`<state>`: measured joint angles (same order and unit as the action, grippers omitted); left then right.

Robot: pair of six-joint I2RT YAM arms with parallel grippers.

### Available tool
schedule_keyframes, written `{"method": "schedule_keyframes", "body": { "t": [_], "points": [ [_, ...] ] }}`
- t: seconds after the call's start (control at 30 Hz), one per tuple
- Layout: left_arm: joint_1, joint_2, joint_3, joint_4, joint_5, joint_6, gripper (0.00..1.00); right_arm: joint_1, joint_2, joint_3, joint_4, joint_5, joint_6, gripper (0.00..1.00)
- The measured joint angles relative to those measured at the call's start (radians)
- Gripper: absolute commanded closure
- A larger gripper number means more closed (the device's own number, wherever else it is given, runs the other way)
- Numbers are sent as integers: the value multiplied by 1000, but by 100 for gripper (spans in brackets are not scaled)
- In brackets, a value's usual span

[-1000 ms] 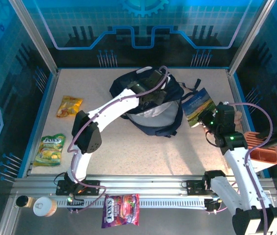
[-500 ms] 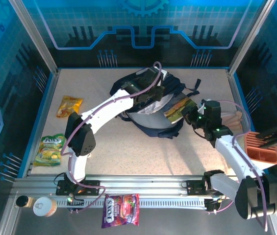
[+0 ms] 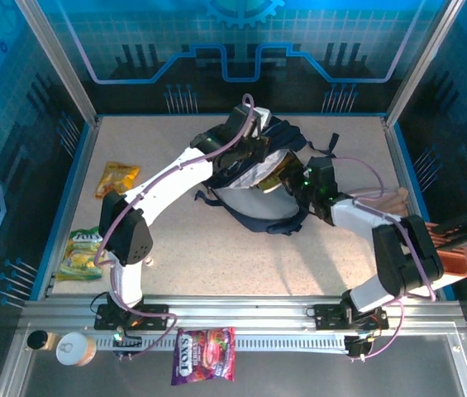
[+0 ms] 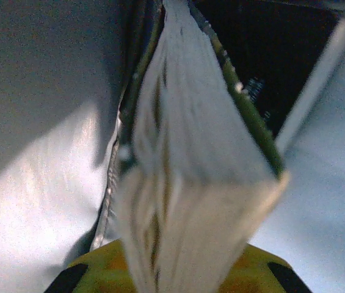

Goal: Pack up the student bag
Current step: Place the book in the student bag.

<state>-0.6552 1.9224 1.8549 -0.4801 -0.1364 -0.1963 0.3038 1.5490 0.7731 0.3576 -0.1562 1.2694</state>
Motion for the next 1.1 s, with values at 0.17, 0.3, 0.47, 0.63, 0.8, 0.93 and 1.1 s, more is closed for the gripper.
{"method": "schedule_keyframes", "body": {
  "t": [0.17,0.3,0.47,0.63,0.8,0.93,1.1],
  "points": [
    [15,-7,-16,11,31,-24,100,44,140,106,42,48,7,96],
    [26,-14,-25,17,54,-44,100,76,218,167,63,74,7,89],
    [43,-21,-26,22,71,-67,100,84,251,183,47,67,8,62],
    [50,-22,-32,27,86,-79,100,84,239,176,-10,68,-23,34],
    [60,-23,-40,41,105,-95,100,75,113,100,-83,68,-53,25],
    [73,-23,-47,45,137,-106,100,53,-44,25,-187,82,-83,22],
    [80,-23,-63,48,198,-120,87,43,-262,-38,-377,165,-123,20]
  ]
}}
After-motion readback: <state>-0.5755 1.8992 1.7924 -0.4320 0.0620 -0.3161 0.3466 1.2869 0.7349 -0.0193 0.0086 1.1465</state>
